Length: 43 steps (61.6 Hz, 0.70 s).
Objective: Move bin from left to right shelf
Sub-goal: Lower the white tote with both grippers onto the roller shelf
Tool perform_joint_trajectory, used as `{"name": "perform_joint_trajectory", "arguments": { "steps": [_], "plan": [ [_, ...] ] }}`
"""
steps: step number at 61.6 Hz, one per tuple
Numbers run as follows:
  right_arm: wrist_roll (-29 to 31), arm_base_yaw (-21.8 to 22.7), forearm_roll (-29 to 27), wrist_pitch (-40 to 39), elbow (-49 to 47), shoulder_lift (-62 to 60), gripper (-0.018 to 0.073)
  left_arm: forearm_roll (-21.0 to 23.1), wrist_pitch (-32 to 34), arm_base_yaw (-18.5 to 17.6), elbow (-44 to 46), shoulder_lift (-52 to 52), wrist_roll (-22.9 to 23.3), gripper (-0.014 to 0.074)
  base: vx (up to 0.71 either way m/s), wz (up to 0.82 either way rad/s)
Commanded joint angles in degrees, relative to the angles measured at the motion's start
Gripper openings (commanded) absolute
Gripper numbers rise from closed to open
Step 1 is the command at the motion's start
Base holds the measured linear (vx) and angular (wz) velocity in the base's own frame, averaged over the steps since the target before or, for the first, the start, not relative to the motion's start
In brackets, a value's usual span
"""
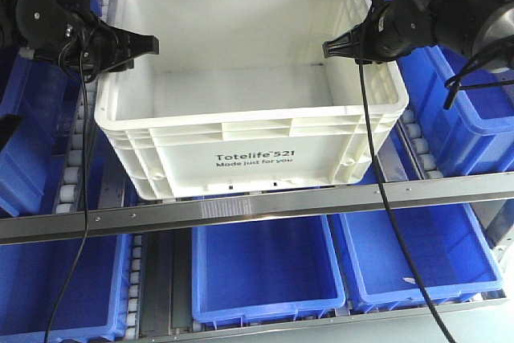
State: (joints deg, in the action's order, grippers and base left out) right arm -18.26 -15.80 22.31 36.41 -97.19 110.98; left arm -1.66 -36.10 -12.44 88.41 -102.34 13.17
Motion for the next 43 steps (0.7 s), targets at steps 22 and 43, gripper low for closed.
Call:
{"name": "perform_joint_trajectory", "arguments": {
  "steps": [22,43],
  "plan": [
    [2.00,0.03,4.42,-6.53,-2.10,-3.76,0.0610,0.37,6.40,-0.36,2.57,4.36,-0.77,0.0570,0.00,0.00],
    [1.95,0.03,4.72,-5.31,-2.10,-6.90,0.0639,-0.04,5.18,-0.36,2.57,7.14,-0.84,0.0571,0.00,0.00]
  ]
}}
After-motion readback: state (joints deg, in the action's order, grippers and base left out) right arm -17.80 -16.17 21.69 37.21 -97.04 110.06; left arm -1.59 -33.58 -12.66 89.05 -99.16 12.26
